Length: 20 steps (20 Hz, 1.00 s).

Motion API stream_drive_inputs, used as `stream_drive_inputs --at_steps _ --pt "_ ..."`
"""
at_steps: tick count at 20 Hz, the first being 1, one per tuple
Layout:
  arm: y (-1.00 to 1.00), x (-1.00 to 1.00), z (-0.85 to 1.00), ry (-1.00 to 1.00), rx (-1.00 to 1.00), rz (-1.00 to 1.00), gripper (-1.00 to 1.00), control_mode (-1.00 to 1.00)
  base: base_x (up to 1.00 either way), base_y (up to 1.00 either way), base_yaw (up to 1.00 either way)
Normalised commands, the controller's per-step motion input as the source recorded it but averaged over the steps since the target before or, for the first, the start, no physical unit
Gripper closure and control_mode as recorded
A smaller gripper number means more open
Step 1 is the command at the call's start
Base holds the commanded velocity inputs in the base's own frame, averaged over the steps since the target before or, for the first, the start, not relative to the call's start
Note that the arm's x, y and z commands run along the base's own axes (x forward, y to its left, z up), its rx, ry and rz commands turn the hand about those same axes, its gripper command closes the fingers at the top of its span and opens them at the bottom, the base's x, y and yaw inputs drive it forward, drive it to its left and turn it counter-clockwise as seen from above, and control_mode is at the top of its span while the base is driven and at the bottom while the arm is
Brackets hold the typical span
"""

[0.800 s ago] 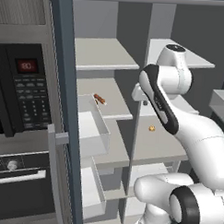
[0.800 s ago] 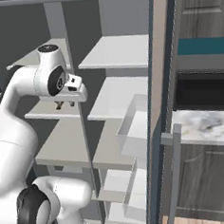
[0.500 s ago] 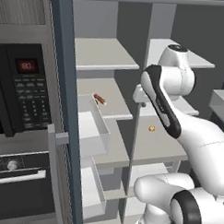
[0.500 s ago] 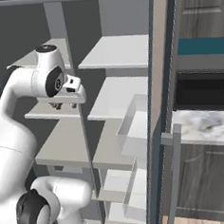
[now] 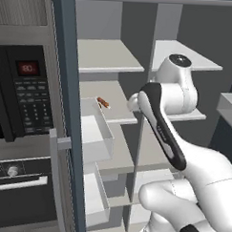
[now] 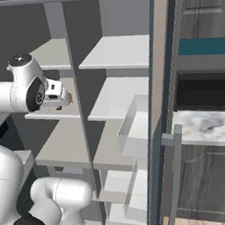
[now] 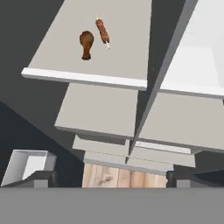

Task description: Pick up the frozen chicken drumstick from the freezer, place it on any shelf in the fridge, and close the fridge and freezer doors when done.

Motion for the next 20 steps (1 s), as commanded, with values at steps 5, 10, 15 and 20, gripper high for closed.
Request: stream_drive_inputs --at_steps 5,10,15,20 --pt "0.48 0.02 -0.25 -0.19 0.06 0.00 -1.00 -1.00 0.00 0.00 0.00" --pt "0.13 0.13 -0.35 -0.12 0.11 0.00 -1.00 -1.00 0.00 0.00 0.00" --pt "0.12 0.29 -0.29 -0.09 0.04 0.00 -1.00 -1.00 0.00 0.00 0.00" --pt "0.18 0.46 -0.02 -0.02 0.00 0.00 -1.00 -1.00 0.00 0.00 0.00"
